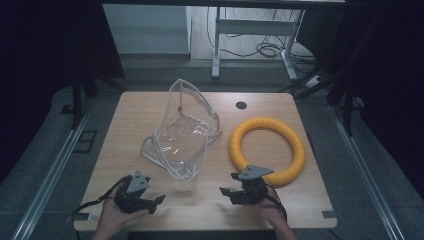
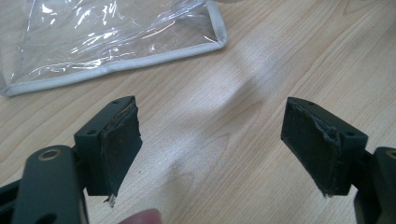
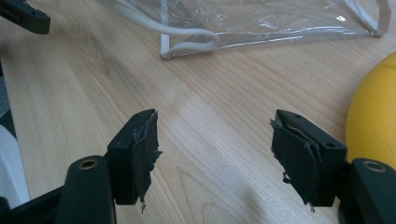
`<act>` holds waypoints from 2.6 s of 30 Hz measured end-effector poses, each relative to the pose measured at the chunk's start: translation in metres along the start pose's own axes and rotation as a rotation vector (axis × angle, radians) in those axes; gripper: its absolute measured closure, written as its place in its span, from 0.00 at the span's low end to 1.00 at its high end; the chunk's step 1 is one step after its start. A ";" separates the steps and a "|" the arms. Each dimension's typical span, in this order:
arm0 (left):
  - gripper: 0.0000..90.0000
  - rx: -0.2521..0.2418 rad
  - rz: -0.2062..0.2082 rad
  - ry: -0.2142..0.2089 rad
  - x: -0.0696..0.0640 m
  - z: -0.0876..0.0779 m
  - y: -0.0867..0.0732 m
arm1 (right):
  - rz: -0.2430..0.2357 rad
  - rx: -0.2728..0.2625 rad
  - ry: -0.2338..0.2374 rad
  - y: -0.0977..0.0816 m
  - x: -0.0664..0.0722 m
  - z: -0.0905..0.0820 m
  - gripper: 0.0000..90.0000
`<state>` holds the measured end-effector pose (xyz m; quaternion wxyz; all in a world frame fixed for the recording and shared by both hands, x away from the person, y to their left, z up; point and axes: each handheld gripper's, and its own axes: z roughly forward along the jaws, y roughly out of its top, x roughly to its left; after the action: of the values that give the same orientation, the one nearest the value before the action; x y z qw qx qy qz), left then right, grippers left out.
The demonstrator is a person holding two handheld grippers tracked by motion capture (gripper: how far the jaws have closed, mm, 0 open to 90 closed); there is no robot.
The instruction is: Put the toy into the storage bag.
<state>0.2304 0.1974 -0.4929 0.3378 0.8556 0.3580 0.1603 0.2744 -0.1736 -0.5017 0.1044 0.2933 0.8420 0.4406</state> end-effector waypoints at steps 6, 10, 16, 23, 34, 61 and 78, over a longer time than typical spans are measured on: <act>0.22 -0.030 -0.003 0.009 0.000 -0.003 0.001 | -0.011 0.012 0.023 0.009 -0.003 -0.006 0.33; 0.22 -0.023 0.001 0.006 -0.001 -0.002 0.001 | -0.021 0.021 0.025 0.016 -0.005 -0.010 0.33; 0.22 -0.022 -0.002 0.004 -0.002 -0.001 0.002 | -0.054 0.043 0.036 0.029 -0.009 -0.016 0.32; 0.22 -0.020 0.003 0.004 -0.003 -0.001 0.003 | -0.081 0.062 0.044 0.043 -0.018 -0.025 0.31; 0.22 -0.021 0.003 0.007 -0.001 -0.003 0.002 | -0.086 0.118 0.040 0.050 -0.035 -0.026 0.33; 0.22 -0.010 0.007 -0.005 -0.002 -0.001 0.002 | -0.090 0.308 -0.012 0.048 -0.072 -0.029 0.37; 0.22 -0.008 0.014 -0.005 -0.002 -0.002 0.003 | -0.119 0.542 -0.029 0.038 -0.086 -0.022 0.37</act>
<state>0.2297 0.1955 -0.4893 0.3410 0.8572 0.3502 0.1620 0.3495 -0.2224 -0.4653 0.0598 0.2670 0.9432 0.1883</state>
